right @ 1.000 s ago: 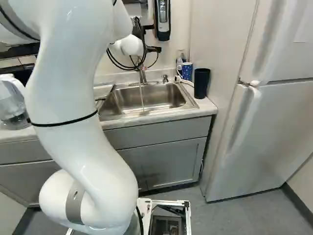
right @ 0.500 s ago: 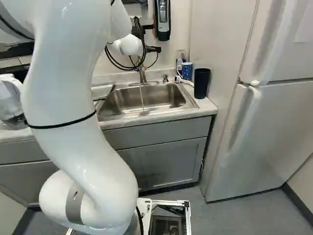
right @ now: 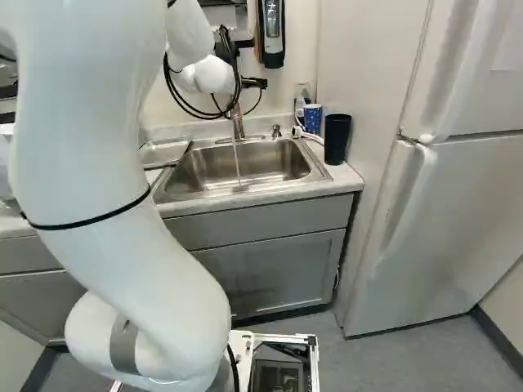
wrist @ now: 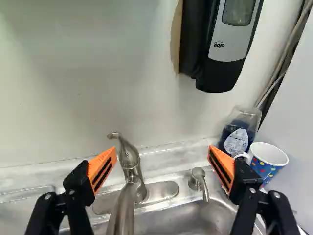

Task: Rinse the cup and place it in the tray

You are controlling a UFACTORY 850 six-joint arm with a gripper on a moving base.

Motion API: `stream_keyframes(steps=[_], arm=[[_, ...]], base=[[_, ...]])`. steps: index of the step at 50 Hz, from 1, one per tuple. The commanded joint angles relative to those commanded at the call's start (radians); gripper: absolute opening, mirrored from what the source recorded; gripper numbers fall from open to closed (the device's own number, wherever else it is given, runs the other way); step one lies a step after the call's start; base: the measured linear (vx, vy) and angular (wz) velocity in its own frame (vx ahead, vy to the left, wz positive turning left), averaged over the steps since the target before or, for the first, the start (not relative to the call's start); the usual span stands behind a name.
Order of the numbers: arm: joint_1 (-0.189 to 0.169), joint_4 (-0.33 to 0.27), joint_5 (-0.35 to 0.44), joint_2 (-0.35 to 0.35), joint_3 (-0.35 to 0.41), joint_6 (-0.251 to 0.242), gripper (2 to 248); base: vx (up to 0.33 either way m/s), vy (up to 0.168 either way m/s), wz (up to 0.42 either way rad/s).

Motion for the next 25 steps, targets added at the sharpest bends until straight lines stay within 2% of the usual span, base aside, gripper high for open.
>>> stream_keyframes(steps=[25], arm=[[0.009, 0.0, 0.0, 0.113, 0.117, 0.0, 247]], base=[[0.0, 0.0, 0.0]])
